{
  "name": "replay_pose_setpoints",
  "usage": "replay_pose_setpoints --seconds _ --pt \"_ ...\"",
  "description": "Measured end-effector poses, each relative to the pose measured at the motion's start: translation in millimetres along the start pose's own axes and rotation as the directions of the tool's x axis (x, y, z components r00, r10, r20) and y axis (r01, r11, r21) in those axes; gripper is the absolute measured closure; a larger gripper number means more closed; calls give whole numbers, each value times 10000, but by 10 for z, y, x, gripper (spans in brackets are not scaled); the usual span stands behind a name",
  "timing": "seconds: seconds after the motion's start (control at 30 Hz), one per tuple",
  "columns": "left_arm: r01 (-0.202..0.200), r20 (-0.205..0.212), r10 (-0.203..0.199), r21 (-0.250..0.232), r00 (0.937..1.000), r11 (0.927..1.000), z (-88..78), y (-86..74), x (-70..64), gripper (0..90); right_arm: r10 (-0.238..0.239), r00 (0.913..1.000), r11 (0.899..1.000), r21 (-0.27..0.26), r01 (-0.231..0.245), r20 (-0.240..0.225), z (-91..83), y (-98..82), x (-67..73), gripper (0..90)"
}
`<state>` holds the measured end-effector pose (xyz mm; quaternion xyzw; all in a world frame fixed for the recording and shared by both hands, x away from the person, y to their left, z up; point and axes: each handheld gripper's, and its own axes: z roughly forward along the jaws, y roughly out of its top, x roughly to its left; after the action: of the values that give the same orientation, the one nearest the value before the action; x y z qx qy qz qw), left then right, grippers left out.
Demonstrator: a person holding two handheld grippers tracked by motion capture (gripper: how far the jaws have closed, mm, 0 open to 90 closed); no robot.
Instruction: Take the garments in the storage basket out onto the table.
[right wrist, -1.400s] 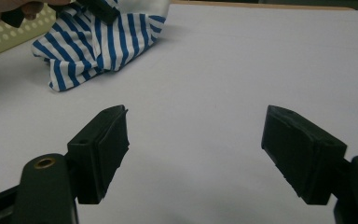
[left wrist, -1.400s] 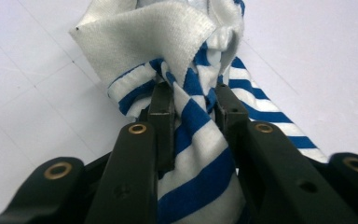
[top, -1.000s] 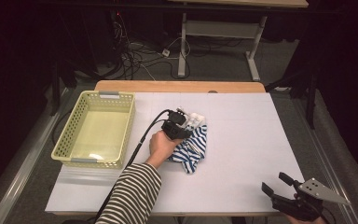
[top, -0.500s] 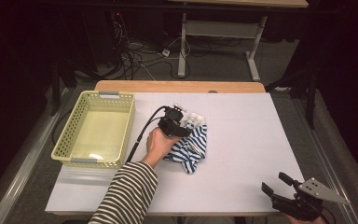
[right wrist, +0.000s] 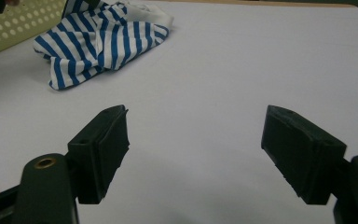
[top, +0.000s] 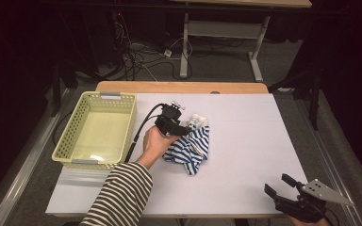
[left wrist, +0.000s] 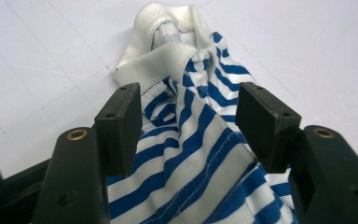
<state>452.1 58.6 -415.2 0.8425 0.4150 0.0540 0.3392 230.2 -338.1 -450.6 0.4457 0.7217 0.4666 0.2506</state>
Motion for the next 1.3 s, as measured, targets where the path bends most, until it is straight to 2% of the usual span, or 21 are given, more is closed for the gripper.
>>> replay_pose_setpoints --seconds 0.13,0.2,0.5,1.3 --pt "-43 -87 43 -50 10000 10000 -51 -6 0 402 -58 10000 10000 -10 58 6 -1 1 5 235" --pt "-205 -199 204 -48 9996 9998 -110 -14 -19 403 -60 10000 10000 -5 60 -3 -1 1 4 235" --pt "-497 -261 489 -300 9985 9983 -292 -44 -54 405 -79 10000 10000 -2 79 -11 0 1 8 236" --pt "-732 -408 708 -597 9967 9955 -586 -153 -40 406 -38 10000 10000 -23 38 -4 -4 0 6 236"
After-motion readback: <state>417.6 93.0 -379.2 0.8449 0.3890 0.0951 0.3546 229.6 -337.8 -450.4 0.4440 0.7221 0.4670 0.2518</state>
